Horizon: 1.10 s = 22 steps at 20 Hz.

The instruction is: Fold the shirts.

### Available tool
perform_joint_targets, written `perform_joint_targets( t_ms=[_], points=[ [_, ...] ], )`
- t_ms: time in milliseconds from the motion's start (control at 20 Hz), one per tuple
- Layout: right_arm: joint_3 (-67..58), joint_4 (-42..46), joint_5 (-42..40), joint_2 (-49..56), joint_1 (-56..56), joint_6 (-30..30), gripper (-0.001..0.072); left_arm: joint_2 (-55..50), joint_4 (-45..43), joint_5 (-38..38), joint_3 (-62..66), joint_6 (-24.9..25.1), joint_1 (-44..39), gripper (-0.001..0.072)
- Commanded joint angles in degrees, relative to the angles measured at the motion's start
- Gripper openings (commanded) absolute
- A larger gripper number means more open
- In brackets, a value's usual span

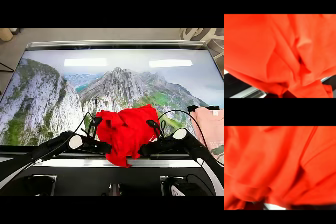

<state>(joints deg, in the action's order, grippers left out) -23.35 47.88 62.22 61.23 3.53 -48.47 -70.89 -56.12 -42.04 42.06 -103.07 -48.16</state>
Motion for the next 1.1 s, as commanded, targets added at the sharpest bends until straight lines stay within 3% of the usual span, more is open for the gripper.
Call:
perform_joint_targets(
  t_ms=[0,200,350,450,600,750,850,1050],
  points=[
    [-1.33,-0.24,-3.23,0.33,4.66,-3.04,0.0020,2.54,-3.28,-0.35,0.46,0.00,0.00,0.0027],
    [-17.22,15.72,2.34,-4.70,4.66,-4.09,0.0018,9.90,-19.63,-10.43,9.29,-2.21,5.20,0.0027],
    [-40.81,35.95,4.68,-12.63,4.66,-10.78,0.0018,19.26,-34.14,-17.40,25.75,-3.28,12.41,0.0027],
    [-57.22,46.29,1.49,-17.70,4.66,-12.85,0.0018,24.81,-39.76,-16.44,39.01,-5.51,17.35,0.0027],
    [-71.73,48.81,-4.00,-24.46,4.68,-12.83,0.0018,30.86,-41.00,-9.44,52.11,-4.81,22.36,0.0027],
    [-73.42,50.53,-1.60,-28.68,4.66,-12.85,0.0018,35.54,-41.03,-6.54,53.07,-4.35,24.24,0.0027],
    [-73.42,51.71,1.44,-29.22,4.68,-13.14,0.0018,36.50,-41.48,-9.16,53.05,-4.31,25.66,0.0027],
    [-73.42,53.35,3.19,-27.76,4.68,-13.29,0.0018,36.17,-45.51,-23.93,48.70,-4.24,28.39,0.0027]
  ],
)
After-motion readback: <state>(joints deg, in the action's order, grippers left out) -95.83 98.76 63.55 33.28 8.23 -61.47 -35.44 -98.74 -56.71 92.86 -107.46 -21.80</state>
